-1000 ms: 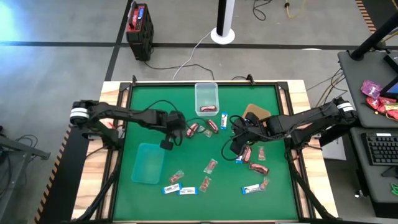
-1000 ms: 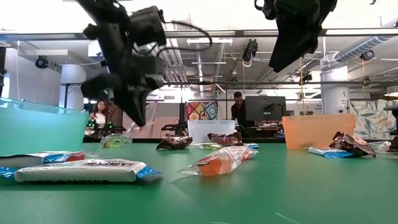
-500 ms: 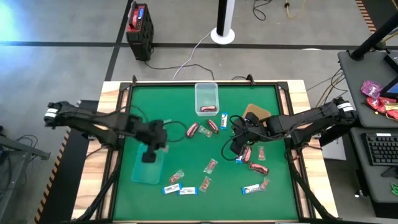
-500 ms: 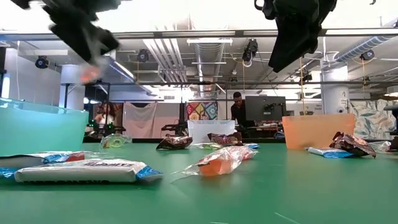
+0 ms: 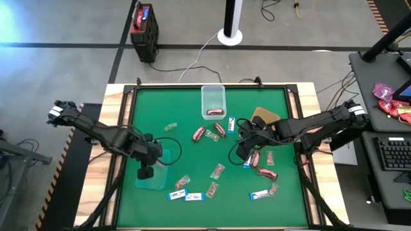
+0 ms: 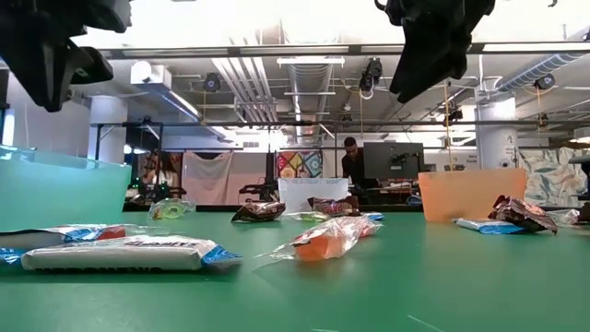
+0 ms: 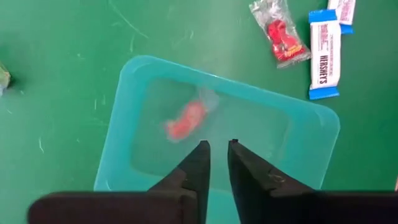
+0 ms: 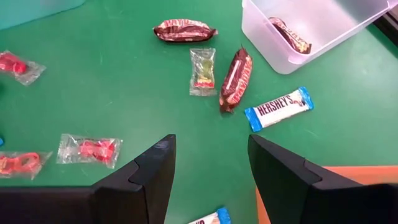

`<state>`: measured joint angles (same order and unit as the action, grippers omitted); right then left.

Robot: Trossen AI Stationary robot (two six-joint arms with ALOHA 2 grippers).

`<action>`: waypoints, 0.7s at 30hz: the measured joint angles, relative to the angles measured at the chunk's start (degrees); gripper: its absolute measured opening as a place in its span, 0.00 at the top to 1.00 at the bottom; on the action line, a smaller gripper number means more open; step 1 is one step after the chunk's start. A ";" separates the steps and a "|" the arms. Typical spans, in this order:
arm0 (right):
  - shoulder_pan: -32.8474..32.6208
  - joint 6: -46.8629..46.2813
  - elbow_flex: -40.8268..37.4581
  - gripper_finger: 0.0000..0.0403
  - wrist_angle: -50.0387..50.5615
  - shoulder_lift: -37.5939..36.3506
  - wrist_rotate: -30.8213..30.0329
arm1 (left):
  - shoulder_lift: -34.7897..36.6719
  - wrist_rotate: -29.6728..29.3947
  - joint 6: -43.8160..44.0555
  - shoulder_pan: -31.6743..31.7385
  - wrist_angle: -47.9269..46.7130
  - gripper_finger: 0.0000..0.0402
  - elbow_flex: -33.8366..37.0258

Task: Sort candy by brand, put in halloween buckets
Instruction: Put the green gummy candy into the blue bin

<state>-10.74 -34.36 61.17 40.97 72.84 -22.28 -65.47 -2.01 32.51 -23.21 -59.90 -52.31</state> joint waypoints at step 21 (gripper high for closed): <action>-0.38 -2.25 0.00 0.52 0.21 0.10 0.23 | -1.07 -26.43 -18.76 10.57 7.75 0.70 0.74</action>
<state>-11.11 -36.61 61.17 41.18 72.94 -22.06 -66.54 -28.44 13.75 -12.64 -52.15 -51.58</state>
